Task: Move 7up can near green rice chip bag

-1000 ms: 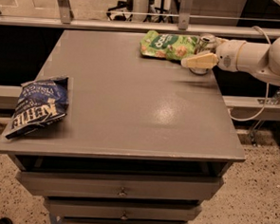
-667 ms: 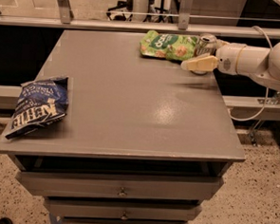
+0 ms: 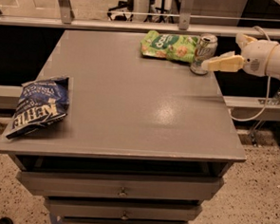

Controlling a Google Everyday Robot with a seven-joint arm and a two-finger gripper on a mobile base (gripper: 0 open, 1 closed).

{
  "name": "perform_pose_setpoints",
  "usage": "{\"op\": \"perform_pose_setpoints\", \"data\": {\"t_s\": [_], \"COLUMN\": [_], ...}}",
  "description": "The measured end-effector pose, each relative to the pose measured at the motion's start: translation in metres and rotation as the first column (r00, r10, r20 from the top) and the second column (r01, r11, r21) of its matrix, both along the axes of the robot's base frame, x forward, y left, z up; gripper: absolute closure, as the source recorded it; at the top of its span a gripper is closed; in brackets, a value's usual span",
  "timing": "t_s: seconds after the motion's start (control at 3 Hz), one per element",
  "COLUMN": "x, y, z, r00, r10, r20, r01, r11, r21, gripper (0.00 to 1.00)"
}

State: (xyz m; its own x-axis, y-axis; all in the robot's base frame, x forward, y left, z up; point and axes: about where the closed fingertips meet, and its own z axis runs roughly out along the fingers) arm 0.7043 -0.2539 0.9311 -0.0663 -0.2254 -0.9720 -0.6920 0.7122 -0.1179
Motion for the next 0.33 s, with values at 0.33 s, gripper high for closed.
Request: {"op": "perform_pose_setpoints", "data": {"t_s": [0.33], "x": [-0.0356], "y": [-0.0341], "z": [0.0239], "r00": [0.9994], "r10": [-0.016], "r20": [0.029], "r01": [0.017], "r11": [1.0], "r21": [-0.021], "gripper": [0.0]}}
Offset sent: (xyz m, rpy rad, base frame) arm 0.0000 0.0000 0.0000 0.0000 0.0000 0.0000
